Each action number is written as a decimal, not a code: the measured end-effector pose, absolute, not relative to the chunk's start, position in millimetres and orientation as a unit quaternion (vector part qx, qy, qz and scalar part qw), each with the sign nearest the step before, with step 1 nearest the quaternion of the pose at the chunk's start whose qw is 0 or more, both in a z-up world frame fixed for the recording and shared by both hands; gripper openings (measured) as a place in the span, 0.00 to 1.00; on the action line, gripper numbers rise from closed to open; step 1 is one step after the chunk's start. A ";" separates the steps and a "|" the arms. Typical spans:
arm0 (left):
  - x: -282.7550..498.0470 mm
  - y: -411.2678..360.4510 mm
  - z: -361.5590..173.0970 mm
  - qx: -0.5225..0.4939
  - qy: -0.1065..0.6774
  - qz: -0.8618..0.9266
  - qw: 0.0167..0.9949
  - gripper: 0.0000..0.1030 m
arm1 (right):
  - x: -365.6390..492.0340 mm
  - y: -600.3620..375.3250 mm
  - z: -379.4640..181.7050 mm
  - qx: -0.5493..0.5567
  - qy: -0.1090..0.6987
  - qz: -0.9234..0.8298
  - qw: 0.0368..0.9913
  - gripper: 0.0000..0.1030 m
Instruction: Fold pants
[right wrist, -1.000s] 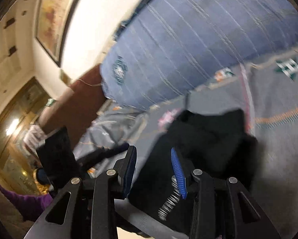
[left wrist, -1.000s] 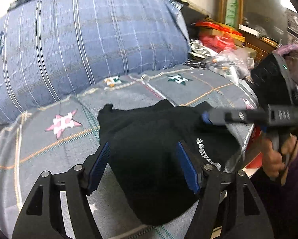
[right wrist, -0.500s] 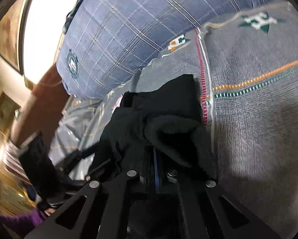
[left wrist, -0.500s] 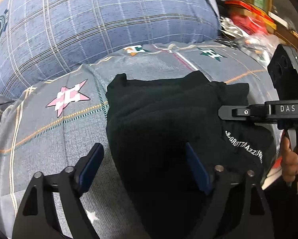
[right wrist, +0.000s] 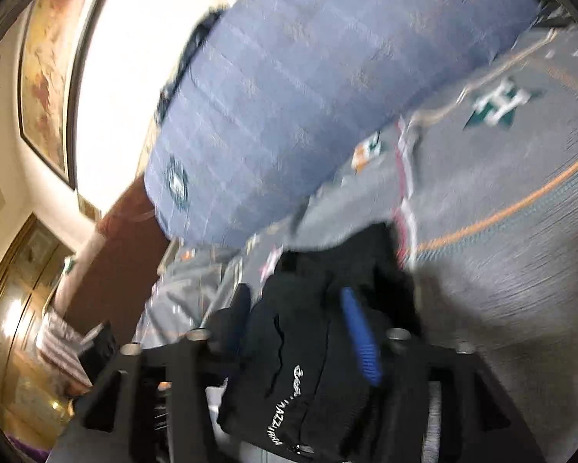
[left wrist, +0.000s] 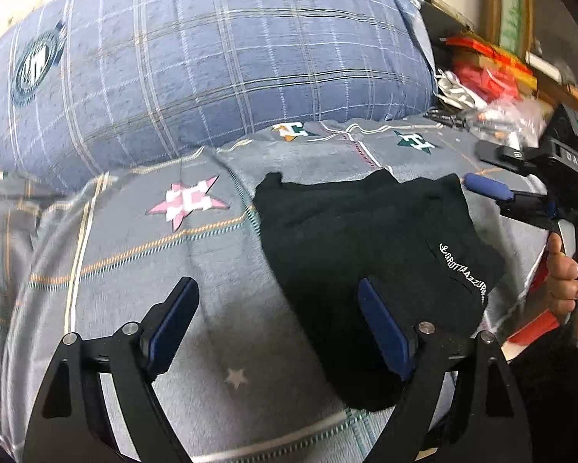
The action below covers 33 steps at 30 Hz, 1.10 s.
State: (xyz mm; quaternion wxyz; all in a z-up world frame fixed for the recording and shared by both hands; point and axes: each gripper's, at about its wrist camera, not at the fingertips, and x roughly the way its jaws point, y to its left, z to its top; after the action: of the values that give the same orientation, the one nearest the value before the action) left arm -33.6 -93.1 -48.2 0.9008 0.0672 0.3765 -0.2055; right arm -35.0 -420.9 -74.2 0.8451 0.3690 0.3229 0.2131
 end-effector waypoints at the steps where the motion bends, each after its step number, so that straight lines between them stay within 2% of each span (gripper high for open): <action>1: -33.0 -89.5 -48.3 0.059 0.381 -0.205 0.899 0.83 | -39.3 -427.8 -72.1 0.377 0.313 0.211 0.846 0.54; 10: -45.3 -90.3 -43.2 0.054 0.367 -0.179 0.911 0.86 | -41.8 -442.9 -84.2 0.386 0.339 0.174 0.840 0.56; 20: -48.0 -101.3 -47.9 0.056 0.385 -0.167 0.906 0.86 | -33.2 -399.3 -74.1 0.274 0.366 0.152 0.877 0.56; 33: -64.1 -104.7 -36.2 0.093 0.338 -0.146 0.925 0.86 | -55.9 -372.9 -46.4 0.165 0.340 0.106 0.920 0.56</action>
State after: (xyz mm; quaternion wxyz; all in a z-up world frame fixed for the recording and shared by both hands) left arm -64.1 -104.7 -36.2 0.9251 0.0934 0.3381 -0.1457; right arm -55.9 -372.9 -46.4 0.9198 0.1653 0.3396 0.1062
